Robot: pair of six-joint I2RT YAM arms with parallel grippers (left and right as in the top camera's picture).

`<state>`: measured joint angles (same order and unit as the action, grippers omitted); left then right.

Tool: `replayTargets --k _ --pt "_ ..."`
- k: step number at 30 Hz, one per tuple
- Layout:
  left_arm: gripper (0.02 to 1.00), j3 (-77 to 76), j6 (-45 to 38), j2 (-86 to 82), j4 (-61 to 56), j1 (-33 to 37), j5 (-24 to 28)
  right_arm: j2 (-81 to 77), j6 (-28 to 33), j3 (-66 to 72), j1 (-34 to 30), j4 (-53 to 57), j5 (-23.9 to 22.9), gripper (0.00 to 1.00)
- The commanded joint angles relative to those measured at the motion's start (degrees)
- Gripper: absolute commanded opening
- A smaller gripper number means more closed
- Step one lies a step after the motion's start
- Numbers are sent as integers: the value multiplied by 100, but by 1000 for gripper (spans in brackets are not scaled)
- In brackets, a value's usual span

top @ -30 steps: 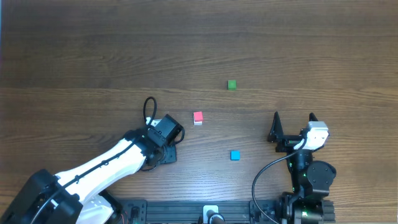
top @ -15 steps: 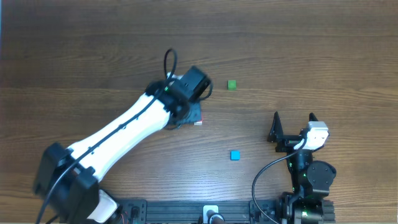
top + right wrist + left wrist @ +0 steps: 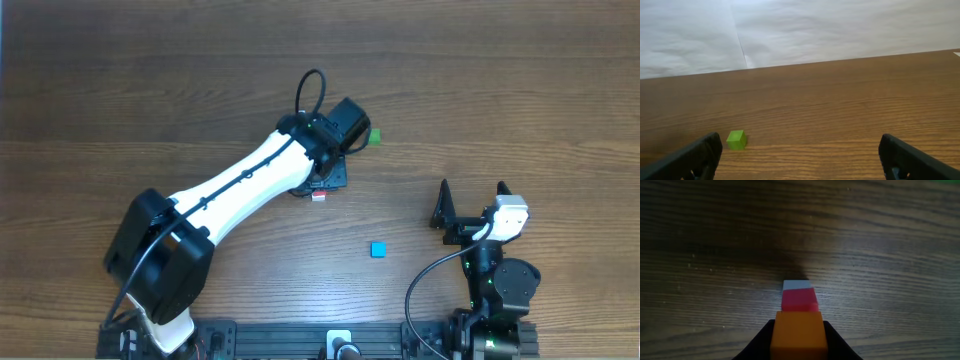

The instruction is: Stack Cubes

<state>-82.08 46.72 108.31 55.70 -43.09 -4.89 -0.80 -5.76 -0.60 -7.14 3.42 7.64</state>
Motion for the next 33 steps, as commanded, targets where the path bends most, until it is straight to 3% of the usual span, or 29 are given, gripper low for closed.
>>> replayTargets --k 1,33 --pt "38 -103 103 70 -48 -57 -11 52 7 31 4 9 90 991" --pt "47 -103 326 326 -79 -57 31 52 7 31 4 9 90 993"
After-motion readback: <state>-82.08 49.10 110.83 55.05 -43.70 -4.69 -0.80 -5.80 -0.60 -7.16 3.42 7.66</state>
